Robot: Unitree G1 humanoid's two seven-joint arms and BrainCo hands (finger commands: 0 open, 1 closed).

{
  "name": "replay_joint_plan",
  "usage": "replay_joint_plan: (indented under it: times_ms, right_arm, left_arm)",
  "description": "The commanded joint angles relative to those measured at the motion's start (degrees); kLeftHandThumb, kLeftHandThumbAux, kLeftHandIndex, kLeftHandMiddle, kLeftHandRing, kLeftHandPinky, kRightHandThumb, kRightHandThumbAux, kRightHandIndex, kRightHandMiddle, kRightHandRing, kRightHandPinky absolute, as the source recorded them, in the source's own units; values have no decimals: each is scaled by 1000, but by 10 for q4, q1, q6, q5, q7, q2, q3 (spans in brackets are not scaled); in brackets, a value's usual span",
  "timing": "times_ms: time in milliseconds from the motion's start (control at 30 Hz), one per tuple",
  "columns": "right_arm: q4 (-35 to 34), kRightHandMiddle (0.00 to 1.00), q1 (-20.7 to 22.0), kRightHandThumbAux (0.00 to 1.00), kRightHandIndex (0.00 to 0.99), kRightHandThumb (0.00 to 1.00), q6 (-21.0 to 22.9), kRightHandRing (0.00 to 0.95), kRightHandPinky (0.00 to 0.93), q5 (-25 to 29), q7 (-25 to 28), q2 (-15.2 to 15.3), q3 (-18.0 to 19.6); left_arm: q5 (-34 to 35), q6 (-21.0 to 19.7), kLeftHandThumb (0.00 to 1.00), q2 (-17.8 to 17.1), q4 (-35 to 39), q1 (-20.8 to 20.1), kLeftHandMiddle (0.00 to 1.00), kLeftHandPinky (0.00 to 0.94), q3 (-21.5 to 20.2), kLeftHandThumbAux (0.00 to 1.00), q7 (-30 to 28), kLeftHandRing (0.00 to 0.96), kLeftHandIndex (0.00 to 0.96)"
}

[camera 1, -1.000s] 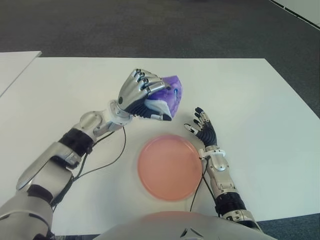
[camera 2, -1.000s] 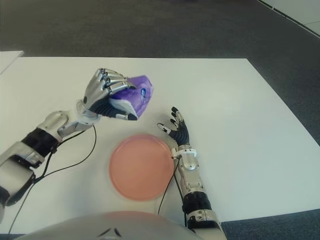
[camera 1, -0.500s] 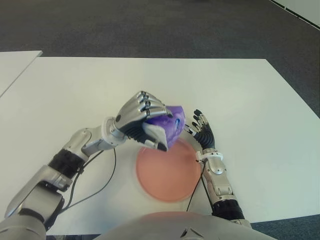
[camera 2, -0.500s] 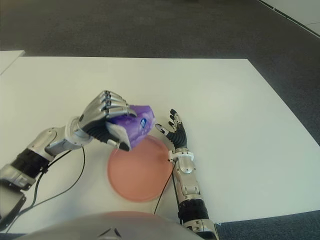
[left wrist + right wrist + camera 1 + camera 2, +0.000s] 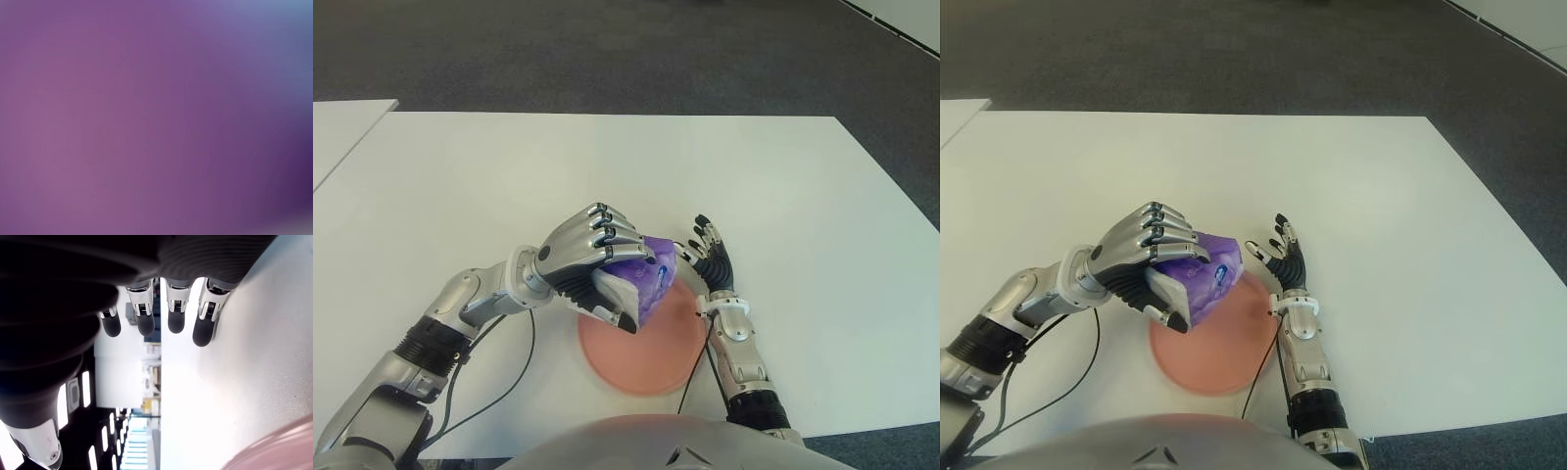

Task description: Put the tissue paper into the plate.

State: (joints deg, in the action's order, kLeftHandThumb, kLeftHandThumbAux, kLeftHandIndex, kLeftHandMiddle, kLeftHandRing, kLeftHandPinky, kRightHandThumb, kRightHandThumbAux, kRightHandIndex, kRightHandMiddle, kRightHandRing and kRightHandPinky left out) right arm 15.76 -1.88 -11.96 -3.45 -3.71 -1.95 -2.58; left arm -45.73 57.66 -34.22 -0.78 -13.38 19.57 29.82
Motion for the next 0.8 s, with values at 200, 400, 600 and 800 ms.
replay_joint_plan:
  times_ms: [200, 400, 600, 800]
  right_arm:
    - [30, 46, -26, 668, 71, 86, 42, 0, 0, -8, -2, -3, -5]
    - [31, 46, -24, 669, 67, 84, 46, 0, 0, -5, -1, -4, -3]
    - [34, 46, -24, 672, 65, 84, 46, 0, 0, 0, 0, -6, -1]
    - [30, 43, -27, 683, 63, 87, 41, 0, 0, 3, 1, -9, 0]
  left_arm:
    - [-59, 19, 720, -6, 6, 23, 831, 807, -31, 699, -16, 820, 443]
    - [-61, 28, 721, -1, 7, 39, 833, 803, -33, 699, -23, 823, 443]
    - [-78, 33, 722, 11, -5, 49, 831, 792, -20, 700, -26, 822, 443]
    - [-117, 32, 720, 23, -27, 57, 828, 789, -8, 700, -8, 820, 443]
